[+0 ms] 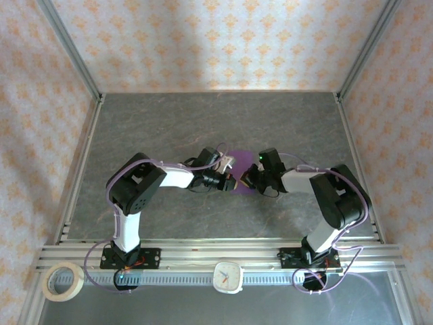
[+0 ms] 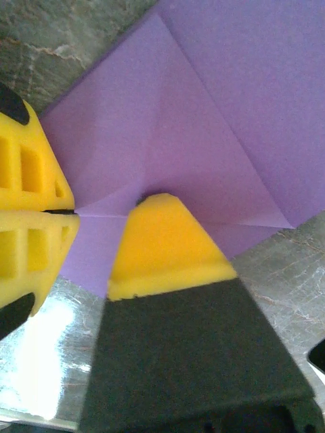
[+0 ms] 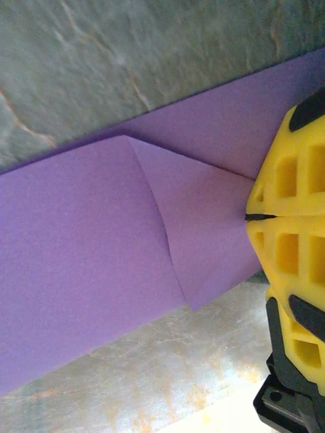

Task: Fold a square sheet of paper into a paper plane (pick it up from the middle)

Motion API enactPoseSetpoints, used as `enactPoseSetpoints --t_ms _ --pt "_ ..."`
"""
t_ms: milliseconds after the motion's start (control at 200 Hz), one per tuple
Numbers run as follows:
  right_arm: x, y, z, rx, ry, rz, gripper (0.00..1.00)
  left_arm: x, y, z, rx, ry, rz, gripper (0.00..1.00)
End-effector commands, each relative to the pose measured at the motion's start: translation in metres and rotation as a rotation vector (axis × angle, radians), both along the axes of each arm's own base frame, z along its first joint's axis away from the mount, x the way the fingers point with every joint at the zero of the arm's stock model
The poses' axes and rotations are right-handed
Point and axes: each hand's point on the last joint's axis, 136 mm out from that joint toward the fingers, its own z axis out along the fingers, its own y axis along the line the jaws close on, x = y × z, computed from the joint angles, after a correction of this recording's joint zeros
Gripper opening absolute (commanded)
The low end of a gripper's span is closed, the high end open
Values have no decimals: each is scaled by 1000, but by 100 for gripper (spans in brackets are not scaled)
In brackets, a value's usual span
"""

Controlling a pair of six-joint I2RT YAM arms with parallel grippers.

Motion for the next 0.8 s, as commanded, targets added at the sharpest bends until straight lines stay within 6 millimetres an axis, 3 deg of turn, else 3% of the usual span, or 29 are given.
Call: enactPoseSetpoints --t_ms 0,220,335,455,480,636,796 --pt "5 -35 -20 -84 41 -80 0 -46 43 -65 236 207 -1 0" --pt "26 -51 -13 -89 28 -104 0 -50 47 -74 252 221 5 0" --pt "27 -48 -12 -79 28 -85 0 -46 45 -64 233 203 12 0" --pt "15 -45 -18 -68 57 -59 0 -32 41 -38 199 132 53 0" --pt "12 -44 -19 -67 60 -52 0 -27 38 -22 173 95 59 0" --pt "-10 -32 -21 -55 75 12 0 -12 25 30 58 3 85 0" --pt "-28 -20 -21 -50 83 49 0 -13 8 52 -37 6 36 0"
